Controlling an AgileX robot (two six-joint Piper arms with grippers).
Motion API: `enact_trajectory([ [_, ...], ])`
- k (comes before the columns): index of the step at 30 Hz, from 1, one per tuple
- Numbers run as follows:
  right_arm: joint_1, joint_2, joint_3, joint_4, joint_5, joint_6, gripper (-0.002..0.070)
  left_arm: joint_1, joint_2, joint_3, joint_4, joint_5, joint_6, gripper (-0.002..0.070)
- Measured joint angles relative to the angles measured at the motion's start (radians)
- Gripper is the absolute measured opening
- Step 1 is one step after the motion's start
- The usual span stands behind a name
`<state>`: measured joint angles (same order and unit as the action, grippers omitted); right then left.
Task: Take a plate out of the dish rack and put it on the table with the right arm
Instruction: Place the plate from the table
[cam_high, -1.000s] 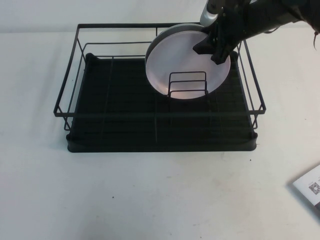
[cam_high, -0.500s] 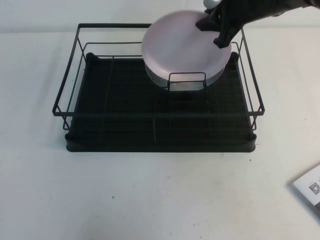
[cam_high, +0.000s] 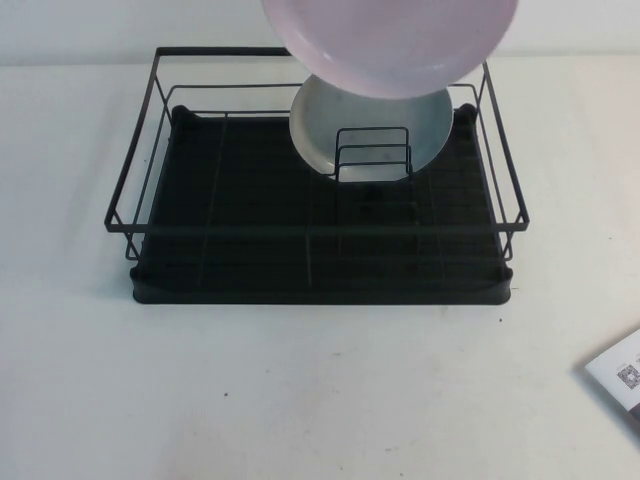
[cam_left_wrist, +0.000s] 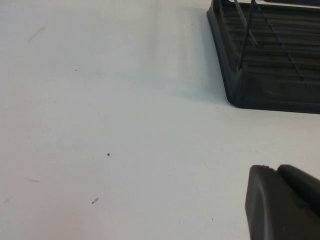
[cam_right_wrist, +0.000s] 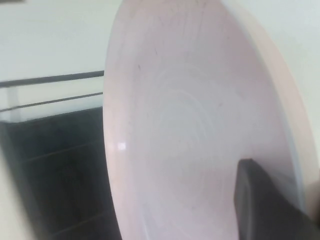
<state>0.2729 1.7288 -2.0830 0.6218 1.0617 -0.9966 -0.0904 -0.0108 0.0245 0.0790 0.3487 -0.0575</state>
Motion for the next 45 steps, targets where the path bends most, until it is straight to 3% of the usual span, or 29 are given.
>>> enact_trajectory([
  [6,0.021,-0.105,0.024,-0.167,0.185,0.374,0.0083,0.000,0.000,0.000,0.000,0.000,0.000,-0.0004],
  [10,0.091,-0.204,0.196,-0.277,0.189,0.553,0.0083,0.000,0.000,0.000,0.000,0.000,0.000,-0.0004],
  [17,0.272,-0.402,0.719,-0.313,-0.114,0.822,0.0083,0.000,0.000,0.000,0.000,0.000,0.000,-0.0004],
  [22,0.317,-0.449,1.011,-0.253,-0.328,1.023,0.0083,0.000,0.000,0.000,0.000,0.000,0.000,-0.0004],
  [29,0.317,-0.351,1.208,-0.095,-0.518,1.043,0.0083,0.000,0.000,0.000,0.000,0.000,0.000,-0.0004],
  [45,0.317,-0.117,1.214,0.011,-0.674,1.027,0.0087,0.000,0.000,0.000,0.000,0.000,0.000,-0.0004],
])
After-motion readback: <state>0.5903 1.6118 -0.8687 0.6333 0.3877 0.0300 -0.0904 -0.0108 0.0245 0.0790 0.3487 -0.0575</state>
